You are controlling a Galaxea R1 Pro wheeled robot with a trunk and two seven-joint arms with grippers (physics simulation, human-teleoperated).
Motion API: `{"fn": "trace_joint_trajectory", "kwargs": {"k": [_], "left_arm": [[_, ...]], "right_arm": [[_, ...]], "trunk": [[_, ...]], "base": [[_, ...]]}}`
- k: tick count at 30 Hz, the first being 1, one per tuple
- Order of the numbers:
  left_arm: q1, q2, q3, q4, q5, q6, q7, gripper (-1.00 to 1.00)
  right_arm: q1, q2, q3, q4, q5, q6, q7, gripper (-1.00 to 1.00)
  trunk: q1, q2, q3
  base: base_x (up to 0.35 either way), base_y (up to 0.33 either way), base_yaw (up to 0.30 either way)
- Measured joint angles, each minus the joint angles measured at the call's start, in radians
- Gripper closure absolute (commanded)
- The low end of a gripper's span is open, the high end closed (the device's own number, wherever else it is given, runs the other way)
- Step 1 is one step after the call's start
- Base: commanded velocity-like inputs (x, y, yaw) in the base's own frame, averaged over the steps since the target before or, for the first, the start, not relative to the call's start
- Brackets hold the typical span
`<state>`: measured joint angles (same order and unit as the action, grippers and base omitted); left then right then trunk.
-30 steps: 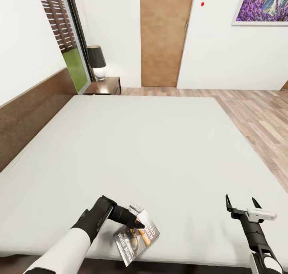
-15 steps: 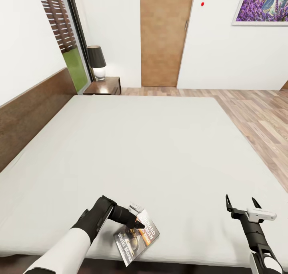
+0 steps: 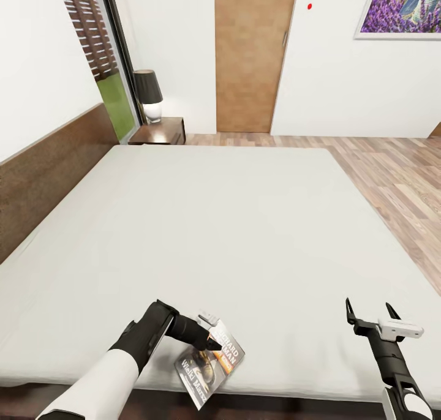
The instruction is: In the bedroom, move the book from the bed onto either nightstand, and place the two sandals side by side next to the bed.
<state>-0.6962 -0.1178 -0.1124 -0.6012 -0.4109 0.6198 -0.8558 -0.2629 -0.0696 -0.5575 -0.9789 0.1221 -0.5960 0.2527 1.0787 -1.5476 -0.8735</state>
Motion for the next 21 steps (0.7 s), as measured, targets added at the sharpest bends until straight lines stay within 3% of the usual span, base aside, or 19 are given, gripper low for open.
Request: {"fn": "trace_joint_trajectory", "kwargs": {"k": [21], "left_arm": [[0.000, 0.002, 0.001, 0.000, 0.001, -0.040, 0.001, -1.00]], "right_arm": [[0.000, 0.000, 0.000, 0.000, 0.000, 0.000, 0.000, -1.00]], "trunk": [[0.000, 0.000, 0.000]], "base": [[0.000, 0.000, 0.000]]}}
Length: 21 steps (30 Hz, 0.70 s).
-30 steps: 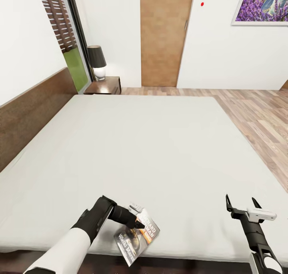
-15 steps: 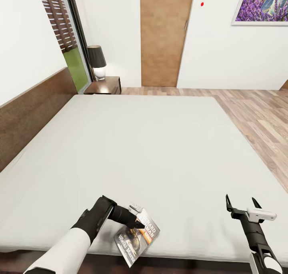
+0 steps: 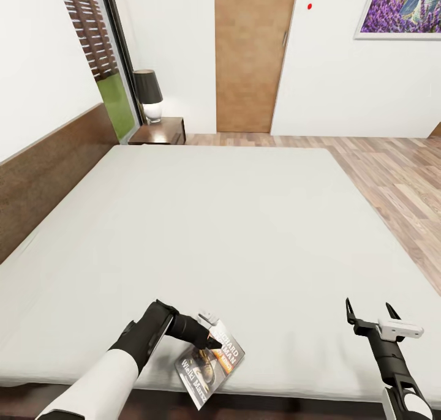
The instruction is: In the bedroom, move the book from the bed onto either nightstand, and place the two sandals side by side next to the bed.
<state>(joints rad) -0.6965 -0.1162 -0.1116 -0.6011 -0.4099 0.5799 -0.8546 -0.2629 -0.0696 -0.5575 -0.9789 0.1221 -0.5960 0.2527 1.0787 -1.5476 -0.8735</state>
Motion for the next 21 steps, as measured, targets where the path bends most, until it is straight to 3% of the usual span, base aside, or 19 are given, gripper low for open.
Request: {"fn": "trace_joint_trajectory", "kwargs": {"k": [16, 21], "left_arm": [[0.000, 0.003, 0.002, -0.002, 0.000, 0.000, 0.000, -1.00], [0.000, 0.003, 0.002, -0.004, 0.000, 0.000, 0.000, -1.00]], "right_arm": [[0.000, 0.000, 0.000, 0.000, 0.000, 0.000, 0.000, -1.00], [0.000, 0.000, 0.000, 0.000, 0.000, 0.000, 0.000, -1.00]], "trunk": [[0.000, 0.000, 0.000], [-0.019, 0.035, 0.016]], "base": [[0.000, 0.000, 0.000], [0.000, 0.000, 0.000]]}}
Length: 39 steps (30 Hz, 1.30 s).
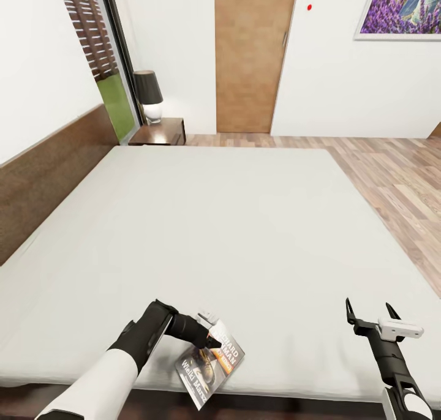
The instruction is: In the bedroom, move the book from the bed onto either nightstand, and place the two sandals side by side next to the bed.
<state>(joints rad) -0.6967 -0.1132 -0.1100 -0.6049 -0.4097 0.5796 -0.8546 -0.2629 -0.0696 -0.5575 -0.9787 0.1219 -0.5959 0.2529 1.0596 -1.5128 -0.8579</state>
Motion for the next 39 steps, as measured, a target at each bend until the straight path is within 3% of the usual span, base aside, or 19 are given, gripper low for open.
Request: {"fn": "trace_joint_trajectory", "kwargs": {"k": [12, 39], "left_arm": [[0.000, 0.001, 0.005, -0.004, 0.000, 0.000, 0.001, -1.00], [0.000, 0.001, 0.003, -0.004, 0.002, 0.000, 0.000, -1.00]], "right_arm": [[0.000, 0.000, 0.000, 0.000, 0.000, 0.000, 0.000, -1.00], [0.000, 0.000, 0.000, 0.000, 0.000, 0.000, 0.000, -1.00]], "trunk": [[-0.004, 0.007, 0.003], [-0.107, 0.196, 0.088]], "base": [[0.000, 0.000, 0.000], [0.000, 0.000, 0.000]]}}
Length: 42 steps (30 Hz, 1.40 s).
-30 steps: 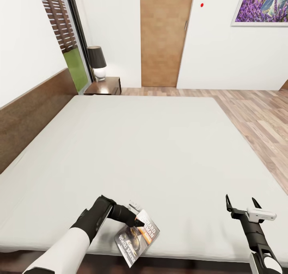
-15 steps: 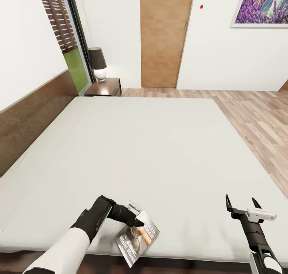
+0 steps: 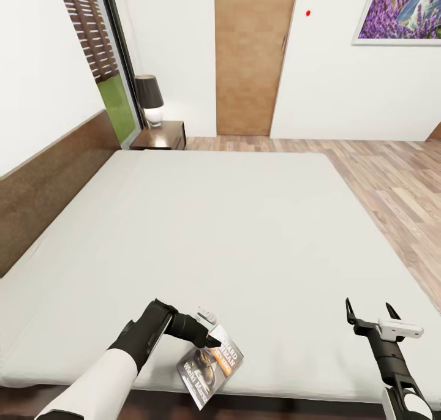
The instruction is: In the bedroom, move the book from the bed onto either nightstand, and place the two sandals side by side next to the bed.
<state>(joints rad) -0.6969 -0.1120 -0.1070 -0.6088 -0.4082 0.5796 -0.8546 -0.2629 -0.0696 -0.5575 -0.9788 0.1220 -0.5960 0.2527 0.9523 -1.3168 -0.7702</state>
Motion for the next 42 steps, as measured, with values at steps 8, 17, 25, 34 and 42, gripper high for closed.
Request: {"fn": "trace_joint_trajectory", "kwargs": {"k": [8, 17, 25, 34, 42], "left_arm": [[0.000, 0.001, 0.003, -0.004, 0.002, -0.001, -0.004, -1.00], [0.000, 0.037, 0.016, -0.043, 0.005, -0.001, -0.004, -1.00], [0.000, 0.052, 0.210, -0.073, 0.010, -0.067, 0.000, -1.00], [0.001, 0.052, 0.257, -0.074, 0.020, -0.133, -0.013, -1.00], [0.043, 0.053, 0.261, -0.045, 0.073, -0.212, -0.066, -1.00]], "right_arm": [[0.000, -0.001, 0.000, -0.001, -0.002, 0.001, 0.001, -1.00], [0.000, -0.002, -0.001, 0.000, -0.003, 0.002, 0.001, -1.00], [0.000, -0.001, -0.002, 0.001, -0.004, 0.002, -0.001, -1.00], [0.005, -0.003, -0.007, 0.013, -0.010, 0.008, 0.000, -1.00], [0.008, -0.004, -0.011, 0.075, -0.011, 0.015, -0.001, -1.00]], "trunk": [[-0.031, 0.056, 0.025], [-0.065, 0.119, 0.053], [-0.096, 0.175, 0.078], [-0.130, 0.238, 0.107], [-0.161, 0.294, 0.132]], "base": [[0.000, 0.000, 0.000], [0.000, 0.000, 0.000], [0.000, 0.000, 0.000], [0.000, 0.000, 0.000], [0.000, 0.000, 0.000]]}}
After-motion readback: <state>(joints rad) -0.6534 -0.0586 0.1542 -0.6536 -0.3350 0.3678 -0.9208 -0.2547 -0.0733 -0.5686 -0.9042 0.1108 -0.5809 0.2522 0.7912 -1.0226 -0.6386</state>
